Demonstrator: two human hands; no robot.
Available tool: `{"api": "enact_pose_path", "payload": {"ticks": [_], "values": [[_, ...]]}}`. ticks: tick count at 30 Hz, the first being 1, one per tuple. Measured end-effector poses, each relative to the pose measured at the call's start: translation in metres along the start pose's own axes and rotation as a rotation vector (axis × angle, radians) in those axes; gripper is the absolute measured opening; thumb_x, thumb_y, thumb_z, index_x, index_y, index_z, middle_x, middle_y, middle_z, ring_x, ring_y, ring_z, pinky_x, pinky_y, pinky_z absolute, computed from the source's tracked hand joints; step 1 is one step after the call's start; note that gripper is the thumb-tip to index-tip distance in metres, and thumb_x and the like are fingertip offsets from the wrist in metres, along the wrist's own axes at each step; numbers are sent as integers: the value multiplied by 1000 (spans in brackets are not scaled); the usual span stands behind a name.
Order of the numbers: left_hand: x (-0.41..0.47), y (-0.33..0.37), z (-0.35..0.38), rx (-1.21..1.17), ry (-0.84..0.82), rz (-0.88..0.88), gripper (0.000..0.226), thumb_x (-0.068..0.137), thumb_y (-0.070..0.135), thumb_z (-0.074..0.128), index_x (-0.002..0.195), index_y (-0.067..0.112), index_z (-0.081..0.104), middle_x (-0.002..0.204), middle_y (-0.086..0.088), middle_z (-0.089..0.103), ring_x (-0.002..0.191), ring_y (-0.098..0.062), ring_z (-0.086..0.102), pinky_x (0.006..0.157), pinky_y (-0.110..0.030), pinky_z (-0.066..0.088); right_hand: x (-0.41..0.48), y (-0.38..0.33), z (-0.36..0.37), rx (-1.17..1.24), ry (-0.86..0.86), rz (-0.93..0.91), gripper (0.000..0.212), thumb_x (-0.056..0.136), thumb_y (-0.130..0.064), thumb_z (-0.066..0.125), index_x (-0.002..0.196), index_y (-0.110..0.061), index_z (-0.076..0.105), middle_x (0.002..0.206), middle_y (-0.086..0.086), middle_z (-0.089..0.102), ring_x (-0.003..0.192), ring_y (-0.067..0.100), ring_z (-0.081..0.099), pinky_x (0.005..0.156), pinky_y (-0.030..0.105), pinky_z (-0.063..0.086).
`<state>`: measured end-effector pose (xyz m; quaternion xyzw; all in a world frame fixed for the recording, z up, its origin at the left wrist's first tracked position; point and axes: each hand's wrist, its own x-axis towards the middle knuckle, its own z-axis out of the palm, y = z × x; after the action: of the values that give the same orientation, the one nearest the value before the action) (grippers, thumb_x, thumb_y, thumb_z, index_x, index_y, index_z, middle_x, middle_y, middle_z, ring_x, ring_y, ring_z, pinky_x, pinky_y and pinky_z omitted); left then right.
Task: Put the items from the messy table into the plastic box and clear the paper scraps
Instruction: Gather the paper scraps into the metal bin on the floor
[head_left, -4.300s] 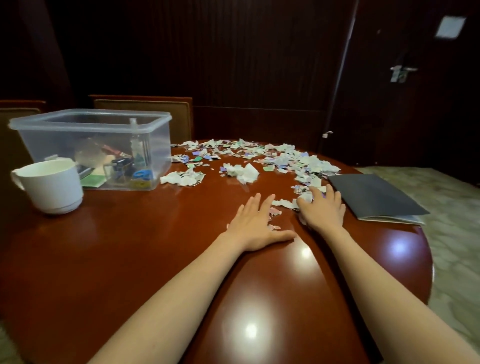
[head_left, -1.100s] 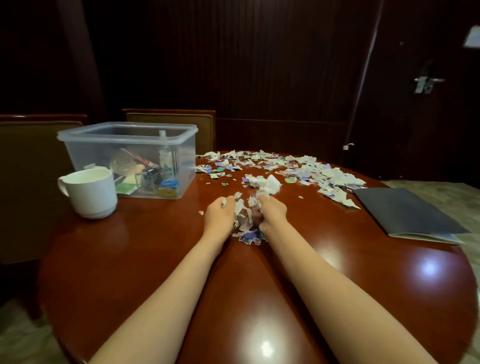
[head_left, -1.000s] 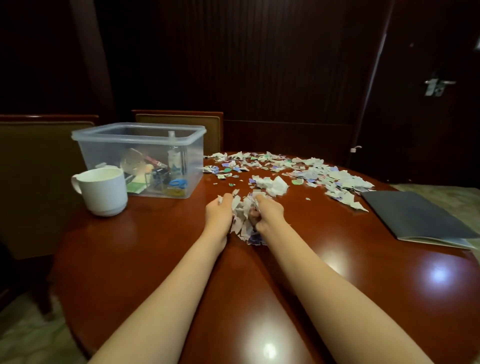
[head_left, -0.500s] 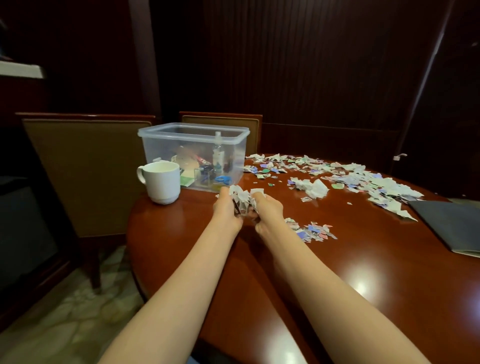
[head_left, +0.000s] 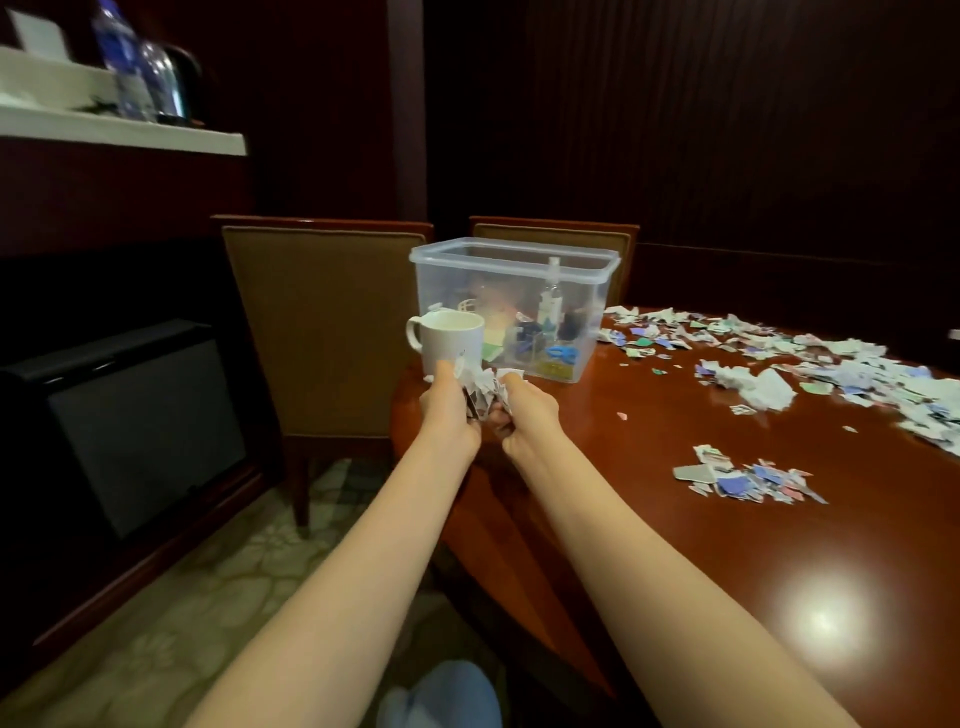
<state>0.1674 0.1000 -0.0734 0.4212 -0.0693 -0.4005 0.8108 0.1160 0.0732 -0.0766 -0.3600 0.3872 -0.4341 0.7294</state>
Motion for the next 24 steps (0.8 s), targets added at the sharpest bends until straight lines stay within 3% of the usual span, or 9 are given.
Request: {"api": "enact_pose_path", "payload": {"ticks": [2, 4, 6, 8, 11, 14, 17, 21, 24], "values": [[-1, 11, -15, -7, 27, -14, 18, 95, 16, 39, 96, 7, 55, 78, -8, 60, 67, -20, 58, 58, -29, 48, -2, 10, 13, -12, -26, 30, 28, 92, -3, 46, 64, -11, 48, 36, -1, 46, 17, 1, 30, 25, 8, 20], [-2, 22, -29, -55, 44, -20, 24, 95, 12, 38, 74, 10, 50, 59, -4, 60, 59, -17, 55, 51, -25, 46, -6, 19, 25, -14, -59, 63, 27, 92, -3, 45, 66, -10, 48, 52, 3, 45, 17, 1, 30, 25, 8, 20], [-2, 32, -43, -94, 73, -5, 29, 94, 12, 37, 67, 13, 45, 40, 2, 55, 48, -14, 54, 44, -21, 43, -9, 29, 37, -10, -93, 94, 26, 93, -3, 44, 68, -10, 49, 58, 4, 44, 18, 1, 30, 26, 7, 22], [0, 39, -59, -119, 89, -7, 28, 94, 14, 37, 67, 14, 44, 48, 1, 55, 46, -12, 54, 44, -20, 41, -13, 40, 48, -19, -117, 121, 25, 93, -4, 44, 70, -10, 51, 60, 4, 47, 18, 1, 32, 27, 8, 24], [3, 48, -82, -135, 127, -15, 27, 95, 16, 36, 69, 14, 44, 68, -2, 52, 59, -14, 51, 51, -23, 40, -14, 60, 63, -76, -138, 157, 23, 93, -5, 43, 72, -11, 53, 66, 5, 52, 18, 1, 35, 27, 8, 26], [-1, 55, -100, -153, 178, -12, 30, 95, 12, 37, 65, 14, 40, 60, -1, 47, 49, -11, 49, 41, -15, 39, -13, 81, 77, -184, -145, 154, 21, 90, -9, 45, 72, -15, 55, 74, 6, 56, 34, 5, 43, 29, 13, 28], [-2, 60, -117, -161, 220, -7, 28, 95, 13, 38, 68, 14, 43, 64, -2, 50, 57, -13, 49, 45, -16, 42, -13, 99, 89, -272, -160, 123, 22, 88, -11, 47, 68, -16, 55, 83, 7, 59, 51, 9, 42, 38, 19, 30], [-2, 63, -142, -190, 279, -3, 29, 94, 13, 38, 66, 15, 41, 44, 2, 51, 51, -11, 47, 40, -14, 39, -16, 125, 98, -255, -187, 165, 26, 89, -7, 46, 64, -14, 51, 72, 5, 55, 49, 10, 39, 35, 19, 29], [-2, 60, -164, -199, 312, -10, 34, 96, 11, 34, 62, 15, 37, 32, 5, 45, 28, -7, 46, 37, -9, 35, -17, 149, 101, -286, -200, 219, 28, 87, -4, 43, 62, -14, 48, 65, 3, 51, 36, 8, 42, 28, 10, 22]]}}
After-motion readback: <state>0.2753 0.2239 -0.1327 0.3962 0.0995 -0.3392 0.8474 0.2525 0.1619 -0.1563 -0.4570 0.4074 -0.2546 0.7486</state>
